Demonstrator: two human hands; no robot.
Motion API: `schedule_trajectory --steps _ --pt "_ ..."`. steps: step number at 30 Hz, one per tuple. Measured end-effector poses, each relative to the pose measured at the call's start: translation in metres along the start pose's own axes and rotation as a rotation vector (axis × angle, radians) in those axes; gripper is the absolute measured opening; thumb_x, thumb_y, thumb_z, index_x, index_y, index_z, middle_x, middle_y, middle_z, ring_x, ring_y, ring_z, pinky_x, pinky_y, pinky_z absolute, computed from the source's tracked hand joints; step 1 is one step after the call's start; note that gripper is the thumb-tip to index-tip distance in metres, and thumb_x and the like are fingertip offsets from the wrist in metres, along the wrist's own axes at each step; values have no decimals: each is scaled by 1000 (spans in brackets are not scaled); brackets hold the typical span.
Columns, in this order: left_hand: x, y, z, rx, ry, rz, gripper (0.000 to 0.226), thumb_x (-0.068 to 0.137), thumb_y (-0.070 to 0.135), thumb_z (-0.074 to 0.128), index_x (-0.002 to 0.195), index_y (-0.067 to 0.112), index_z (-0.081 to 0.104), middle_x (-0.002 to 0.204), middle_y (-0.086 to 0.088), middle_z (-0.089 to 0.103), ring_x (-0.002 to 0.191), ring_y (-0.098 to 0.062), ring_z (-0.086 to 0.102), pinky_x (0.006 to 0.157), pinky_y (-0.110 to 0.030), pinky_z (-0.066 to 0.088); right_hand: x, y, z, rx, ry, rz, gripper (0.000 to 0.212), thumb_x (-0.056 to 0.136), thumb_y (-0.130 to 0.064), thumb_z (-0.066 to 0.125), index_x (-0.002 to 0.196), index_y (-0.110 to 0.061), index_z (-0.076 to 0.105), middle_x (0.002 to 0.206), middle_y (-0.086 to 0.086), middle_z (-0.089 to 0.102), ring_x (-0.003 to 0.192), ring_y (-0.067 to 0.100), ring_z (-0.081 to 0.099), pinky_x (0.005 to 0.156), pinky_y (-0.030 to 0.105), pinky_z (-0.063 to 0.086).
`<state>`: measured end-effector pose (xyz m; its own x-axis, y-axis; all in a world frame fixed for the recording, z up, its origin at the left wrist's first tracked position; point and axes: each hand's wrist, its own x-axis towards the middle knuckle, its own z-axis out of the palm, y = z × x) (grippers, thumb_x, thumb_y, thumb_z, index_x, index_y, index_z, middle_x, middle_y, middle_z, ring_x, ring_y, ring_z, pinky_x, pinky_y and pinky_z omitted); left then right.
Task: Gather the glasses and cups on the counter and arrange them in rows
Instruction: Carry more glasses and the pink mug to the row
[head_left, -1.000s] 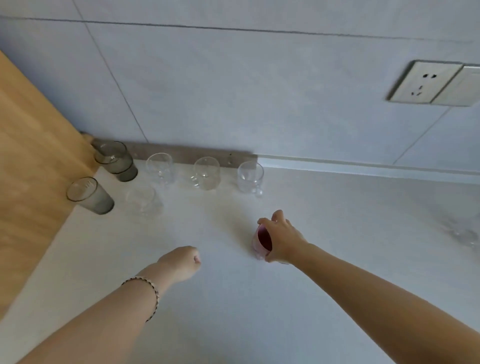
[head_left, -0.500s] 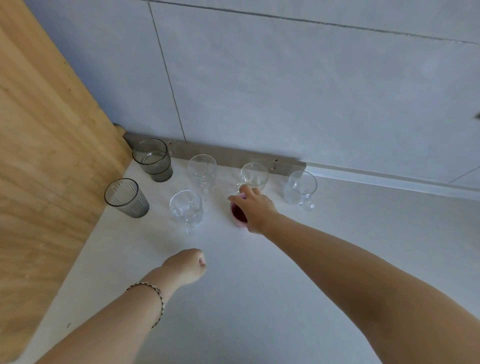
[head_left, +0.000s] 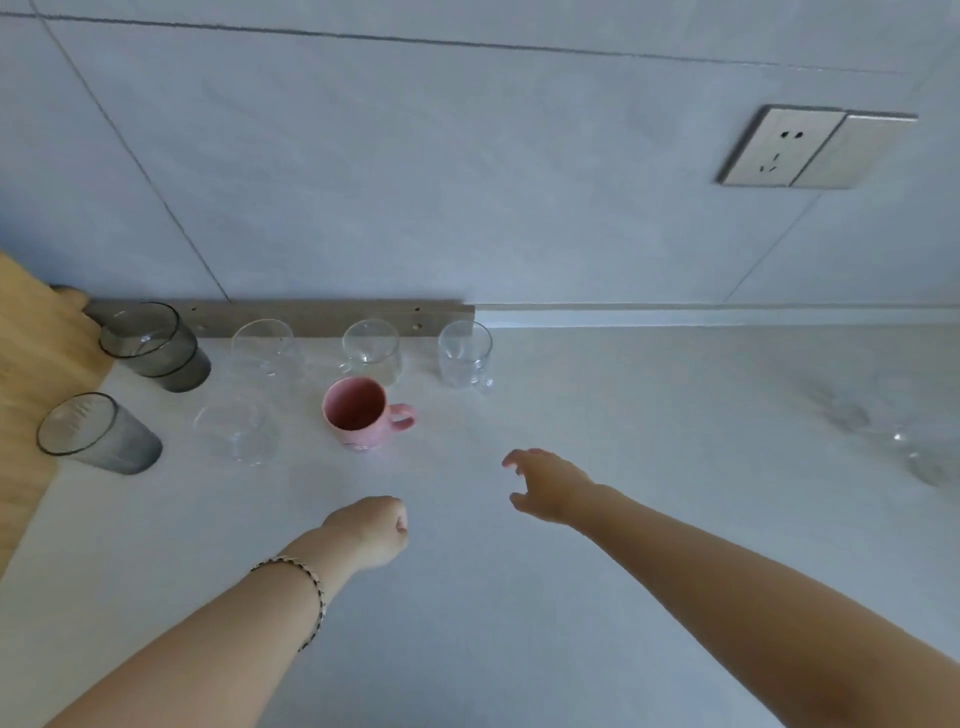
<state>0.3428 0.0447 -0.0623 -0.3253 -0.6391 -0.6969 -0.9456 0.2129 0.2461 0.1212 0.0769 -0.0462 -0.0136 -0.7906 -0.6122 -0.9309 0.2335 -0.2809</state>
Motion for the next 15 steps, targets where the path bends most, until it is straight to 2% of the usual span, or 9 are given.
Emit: schedule_trajectory --steps 4,9,12,15 --pt "7 91 12 105 -28 92 10 92 22 39 91 23 49 119 0 60 111 -21 56 93 -31 44 -49 104 7 87 -83 165 42 91 -26 52 133 -21 47 136 2 52 126 20 49 105 36 41" --pt "12 232 50 221 -52 207 22 93 24 39 106 20 56 125 -2 58 116 -23 55 98 -33 44 -125 244 12 189 -33 330 40 92 -27 50 131 -22 49 136 1 52 126 21 48 106 36 40" --pt "12 321 82 261 -62 266 10 93 23 40 94 24 50 124 -3 59 116 -23 55 96 -31 44 -178 324 11 223 38 388 38 92 -27 49 130 -22 50 133 0 54 124 21 51 102 32 41" --pt "7 399 114 302 -69 346 7 92 23 41 91 25 47 124 -3 59 115 -23 56 97 -32 44 -230 399 10 229 125 453 34 92 -26 50 126 -22 54 129 1 57 119 22 54 99 30 42"
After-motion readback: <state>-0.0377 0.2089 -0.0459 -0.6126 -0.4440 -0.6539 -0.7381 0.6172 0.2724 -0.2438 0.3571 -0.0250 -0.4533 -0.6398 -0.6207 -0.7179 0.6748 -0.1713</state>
